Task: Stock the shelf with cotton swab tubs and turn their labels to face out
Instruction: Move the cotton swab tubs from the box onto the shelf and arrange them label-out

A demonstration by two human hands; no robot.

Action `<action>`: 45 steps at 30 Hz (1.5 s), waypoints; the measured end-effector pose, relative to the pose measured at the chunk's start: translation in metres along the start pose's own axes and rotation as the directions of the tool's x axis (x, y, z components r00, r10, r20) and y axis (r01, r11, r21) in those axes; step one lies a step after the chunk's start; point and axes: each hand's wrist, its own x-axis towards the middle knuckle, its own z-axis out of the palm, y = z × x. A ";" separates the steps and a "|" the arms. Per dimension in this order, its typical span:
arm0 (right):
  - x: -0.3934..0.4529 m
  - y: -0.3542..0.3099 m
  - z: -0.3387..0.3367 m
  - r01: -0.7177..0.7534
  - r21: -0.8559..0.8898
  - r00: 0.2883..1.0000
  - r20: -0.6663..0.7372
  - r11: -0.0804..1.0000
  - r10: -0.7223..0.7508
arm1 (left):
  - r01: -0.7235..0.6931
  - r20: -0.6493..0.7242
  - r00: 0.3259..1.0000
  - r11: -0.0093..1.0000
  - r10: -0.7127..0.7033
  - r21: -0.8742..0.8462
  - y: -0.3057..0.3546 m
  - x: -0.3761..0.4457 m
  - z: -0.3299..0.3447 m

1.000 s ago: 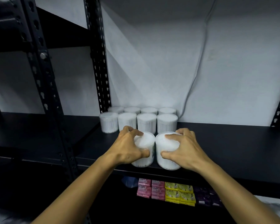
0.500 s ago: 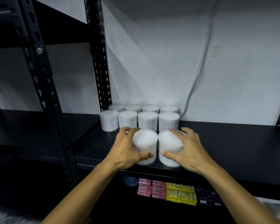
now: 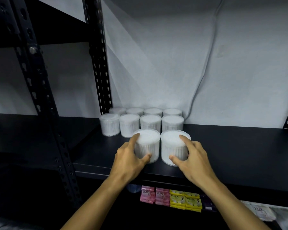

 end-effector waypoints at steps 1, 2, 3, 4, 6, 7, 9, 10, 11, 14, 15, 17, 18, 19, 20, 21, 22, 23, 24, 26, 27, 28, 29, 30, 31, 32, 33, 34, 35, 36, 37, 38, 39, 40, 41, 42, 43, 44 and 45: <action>0.004 0.000 0.002 -0.005 -0.004 1.000 -0.001 1.000 0.005 | 0.006 0.000 1.000 1.000 -0.006 0.004 0.000 0.004 0.002; 0.008 -0.001 0.003 -0.010 -0.005 1.000 -0.003 1.000 0.010 | 0.009 -0.001 1.000 1.000 -0.009 0.008 0.000 0.008 0.004; 0.012 -0.001 0.005 -0.016 -0.005 1.000 -0.005 1.000 0.016 | 0.013 -0.001 1.000 1.000 -0.013 0.012 0.000 0.011 0.006; 0.015 -0.001 0.007 -0.023 -0.005 1.000 -0.008 1.000 0.023 | 0.015 0.000 1.000 1.000 -0.015 0.017 0.000 0.014 0.007; 0.021 -0.001 0.009 -0.030 -0.008 1.000 -0.009 1.000 0.030 | 0.019 -0.001 1.000 0.999 -0.019 0.026 0.001 0.020 0.009; 0.024 -0.001 0.011 -0.032 -0.009 0.999 -0.007 0.999 0.032 | 0.020 -0.002 1.000 0.999 -0.020 0.030 0.001 0.022 0.009; 0.029 0.000 0.012 -0.029 -0.008 1.000 -0.005 1.000 0.029 | 0.021 -0.003 1.000 0.999 -0.021 0.038 0.001 0.026 0.011; 0.031 0.001 0.013 -0.027 -0.006 1.000 -0.005 1.000 0.027 | 0.021 -0.003 1.000 0.999 -0.021 0.041 0.001 0.027 0.011; 0.032 0.002 0.014 -0.025 -0.004 1.000 -0.005 1.000 0.025 | 0.022 -0.002 1.000 0.999 -0.022 0.043 0.000 0.029 0.012; 0.036 0.004 0.015 -0.023 -0.003 1.000 -0.008 1.000 0.023 | 0.028 0.002 1.000 0.998 -0.028 0.050 0.000 0.032 0.012; 0.037 0.004 0.015 -0.024 -0.004 1.000 -0.008 1.000 0.024 | 0.029 0.003 1.000 0.998 -0.030 0.052 0.001 0.033 0.013; 0.039 0.005 0.016 -0.023 -0.004 1.000 -0.007 1.000 0.022 | 0.029 0.005 1.000 0.998 -0.029 0.053 0.000 0.035 0.014; 0.039 0.005 0.016 -0.021 -0.005 1.000 -0.007 1.000 0.021 | 0.028 0.006 1.000 0.998 -0.028 0.052 0.000 0.036 0.014; 0.040 0.006 0.016 -0.020 -0.005 1.000 -0.007 1.000 0.020 | 0.025 0.006 1.000 0.998 -0.026 0.052 0.000 0.036 0.014; 0.040 0.006 0.016 -0.020 -0.002 1.000 -0.008 1.000 0.020 | 0.023 0.005 1.000 0.998 -0.024 0.054 0.000 0.037 0.015; 0.040 0.007 0.016 -0.019 0.000 1.000 -0.009 1.000 0.019 | 0.022 0.003 1.000 0.998 -0.022 0.056 0.000 0.037 0.015; 0.040 0.007 0.016 -0.017 0.002 1.000 -0.011 1.000 0.017 | 0.020 0.001 1.000 0.998 -0.020 0.053 -0.001 0.037 0.015; 0.040 0.007 0.016 -0.014 0.000 1.000 -0.014 1.000 0.014 | 0.017 0.000 1.000 0.999 -0.017 0.049 -0.001 0.037 0.015; 0.040 0.007 0.016 -0.010 -0.005 1.000 -0.017 1.000 0.010 | 0.014 0.000 1.000 0.999 -0.014 0.044 -0.002 0.037 0.016; 0.040 0.007 0.016 -0.005 -0.010 1.000 -0.022 1.000 0.005 | 0.011 0.002 1.000 0.999 -0.011 0.043 -0.003 0.037 0.016; 0.040 0.007 0.016 -0.004 -0.009 1.000 -0.021 1.000 0.004 | 0.010 0.003 1.000 0.999 -0.010 0.046 -0.003 0.037 0.017; 0.040 0.007 0.016 -0.003 -0.007 1.000 -0.019 1.000 0.003 | 0.009 0.003 1.000 0.999 -0.010 0.048 -0.003 0.037 0.017; 0.040 0.007 0.016 -0.002 -0.008 1.000 -0.018 1.000 0.002 | 0.007 0.000 1.000 0.999 -0.007 0.049 -0.004 0.038 0.017; 0.040 0.007 0.016 0.001 -0.015 1.000 -0.017 1.000 -0.002 | 0.005 -0.002 1.000 0.999 -0.005 0.049 -0.003 0.038 0.017; 0.040 0.007 0.015 0.006 -0.025 1.000 -0.016 1.000 -0.006 | 0.004 -0.003 1.000 0.999 -0.004 0.048 -0.003 0.037 0.017; 0.039 0.006 0.015 0.012 -0.034 1.000 -0.014 0.999 -0.012 | 0.006 -0.001 1.000 0.999 -0.006 0.042 -0.003 0.036 0.016; 0.039 0.006 0.014 0.018 -0.040 1.000 -0.010 0.999 -0.018 | 0.010 0.002 1.000 1.000 -0.010 0.029 -0.003 0.035 0.016; 0.038 0.006 0.013 0.021 -0.046 1.000 -0.001 0.999 -0.021 | 0.021 0.007 1.000 1.000 -0.021 0.013 -0.002 0.034 0.016; 0.037 0.006 0.012 0.022 -0.054 1.000 0.011 0.998 -0.021 | 0.029 0.008 1.000 1.000 -0.030 0.005 0.000 0.031 0.015; 0.036 0.006 0.010 0.019 -0.066 1.000 0.024 0.998 -0.018 | 0.033 0.001 0.999 0.999 -0.033 0.009 0.002 0.028 0.014; 0.035 0.007 0.008 0.017 -0.081 0.999 0.034 0.997 -0.014 | 0.033 -0.013 0.999 0.999 -0.033 0.024 0.005 0.022 0.013; 0.033 0.008 0.005 0.021 -0.101 0.999 0.037 0.995 -0.017 | 0.032 -0.037 0.999 0.998 -0.030 0.047 0.010 0.016 0.012; 0.030 0.009 0.002 0.034 -0.124 0.999 0.028 0.992 -0.031 | 0.027 -0.071 0.997 0.997 -0.022 0.069 0.017 0.007 0.012; 0.026 0.011 -0.001 0.057 -0.147 0.998 0.005 0.988 -0.056 | 0.003 -0.119 0.993 0.996 0.008 0.089 0.024 -0.004 0.013; 0.019 0.013 -0.005 0.087 -0.161 0.995 -0.041 0.983 -0.095 | -0.052 -0.182 0.981 0.992 0.073 0.115 0.031 -0.017 0.014; 0.010 0.016 -0.009 0.128 -0.167 0.983 -0.108 0.978 -0.147 | -0.135 -0.246 0.954 0.979 0.169 0.150 0.038 -0.029 0.017; 0.000 0.018 -0.012 0.173 -0.177 0.960 -0.188 0.969 -0.206 | -0.228 -0.301 0.913 0.957 0.275 0.182 0.043 -0.041 0.022; -0.013 0.021 -0.015 0.209 -0.196 0.930 -0.264 0.958 -0.257 | -0.318 -0.347 0.861 0.926 0.371 0.201 0.046 -0.052 0.028; -0.026 0.025 -0.018 0.238 -0.223 0.894 -0.329 0.945 -0.303 | -0.394 -0.372 0.814 0.894 0.447 0.213 0.048 -0.063 0.037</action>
